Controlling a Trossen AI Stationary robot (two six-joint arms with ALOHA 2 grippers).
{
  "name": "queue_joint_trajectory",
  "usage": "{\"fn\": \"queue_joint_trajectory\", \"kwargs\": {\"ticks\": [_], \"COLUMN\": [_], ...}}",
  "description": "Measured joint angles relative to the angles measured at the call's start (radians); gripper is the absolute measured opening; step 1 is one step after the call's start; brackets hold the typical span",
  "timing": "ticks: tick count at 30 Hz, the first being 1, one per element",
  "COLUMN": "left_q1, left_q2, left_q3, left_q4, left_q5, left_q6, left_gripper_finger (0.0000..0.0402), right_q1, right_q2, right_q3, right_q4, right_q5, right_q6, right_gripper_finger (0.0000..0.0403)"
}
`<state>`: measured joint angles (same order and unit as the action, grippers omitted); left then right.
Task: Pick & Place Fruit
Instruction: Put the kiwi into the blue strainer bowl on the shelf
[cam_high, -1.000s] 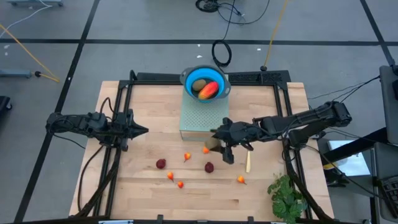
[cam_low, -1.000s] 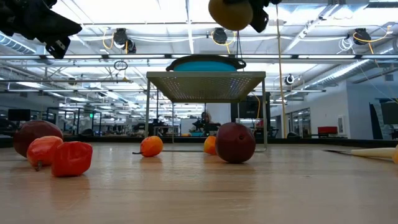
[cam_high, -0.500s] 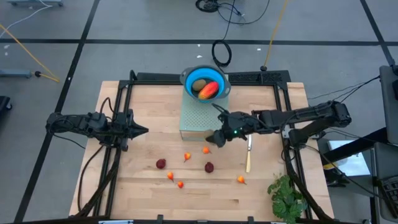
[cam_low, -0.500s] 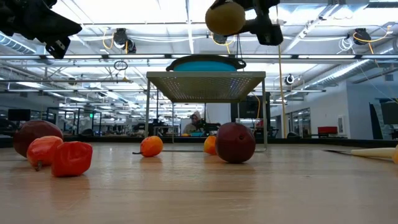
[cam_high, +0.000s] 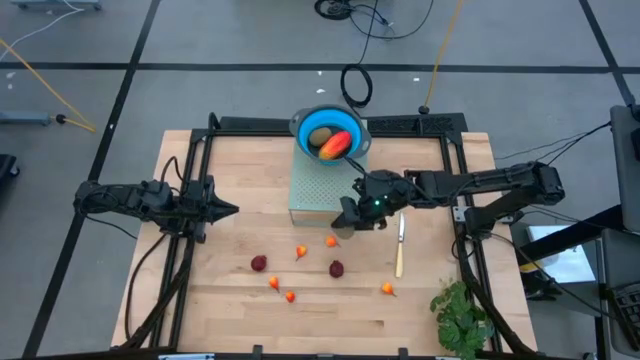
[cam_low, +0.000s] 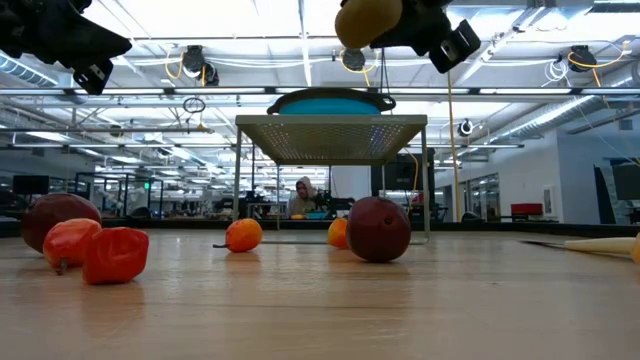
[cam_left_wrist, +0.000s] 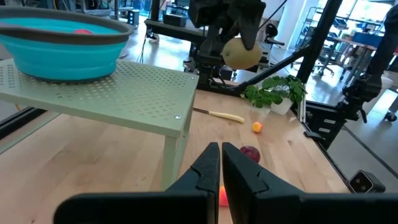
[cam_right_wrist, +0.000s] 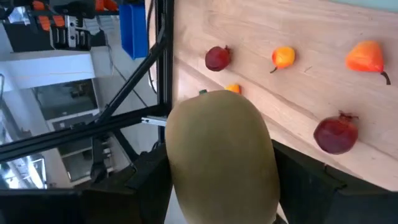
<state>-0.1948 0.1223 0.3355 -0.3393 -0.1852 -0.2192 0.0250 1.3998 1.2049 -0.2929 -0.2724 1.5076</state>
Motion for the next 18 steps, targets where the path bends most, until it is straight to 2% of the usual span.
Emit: {"fn": "queue_joint_trajectory", "kwargs": {"ticks": [18], "left_q1": [0.0], "left_q2": [0.0], "left_q3": [0.0], "left_q4": [0.0], "left_q5": [0.0], "left_q6": [-0.003], "left_gripper_finger": [0.0017], "right_q1": [-0.004], "right_q2": [0.0], "right_q3": [0.0], "right_q4": [0.034], "right_q5": [-0.018], "right_q6": [-0.025], "right_gripper_finger": [0.0232]}}
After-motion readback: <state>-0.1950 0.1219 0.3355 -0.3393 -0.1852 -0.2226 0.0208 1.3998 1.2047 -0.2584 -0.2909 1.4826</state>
